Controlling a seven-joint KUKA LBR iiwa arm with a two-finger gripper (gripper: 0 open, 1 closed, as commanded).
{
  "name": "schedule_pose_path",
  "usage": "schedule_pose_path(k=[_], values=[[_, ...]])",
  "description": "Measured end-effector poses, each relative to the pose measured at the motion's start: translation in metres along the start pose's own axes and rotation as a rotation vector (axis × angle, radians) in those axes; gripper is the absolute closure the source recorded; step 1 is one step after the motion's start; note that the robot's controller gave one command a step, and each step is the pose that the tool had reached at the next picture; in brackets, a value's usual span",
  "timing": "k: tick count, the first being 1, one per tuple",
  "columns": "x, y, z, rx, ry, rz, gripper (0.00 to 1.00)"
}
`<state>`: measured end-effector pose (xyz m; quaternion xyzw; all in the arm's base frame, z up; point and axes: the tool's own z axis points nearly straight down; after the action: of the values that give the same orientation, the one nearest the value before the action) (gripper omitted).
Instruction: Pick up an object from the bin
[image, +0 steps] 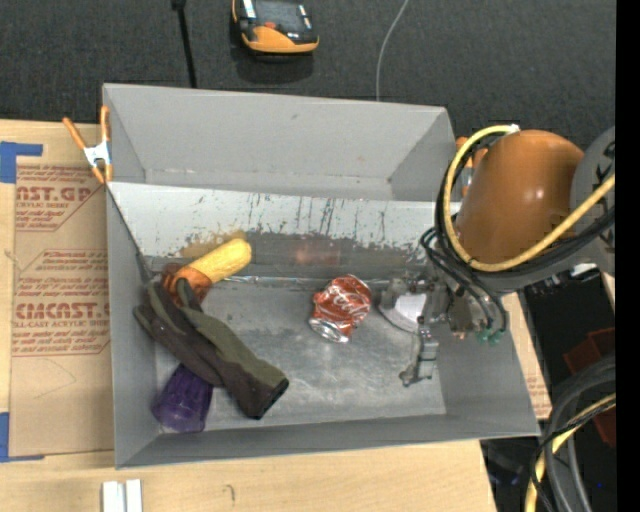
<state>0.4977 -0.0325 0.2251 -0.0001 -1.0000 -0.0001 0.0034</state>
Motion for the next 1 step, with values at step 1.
schedule_pose_path(k=[1], values=[[-0.0015,0.0001,-0.0044,0.0,-0.008,-0.001,0.0]])
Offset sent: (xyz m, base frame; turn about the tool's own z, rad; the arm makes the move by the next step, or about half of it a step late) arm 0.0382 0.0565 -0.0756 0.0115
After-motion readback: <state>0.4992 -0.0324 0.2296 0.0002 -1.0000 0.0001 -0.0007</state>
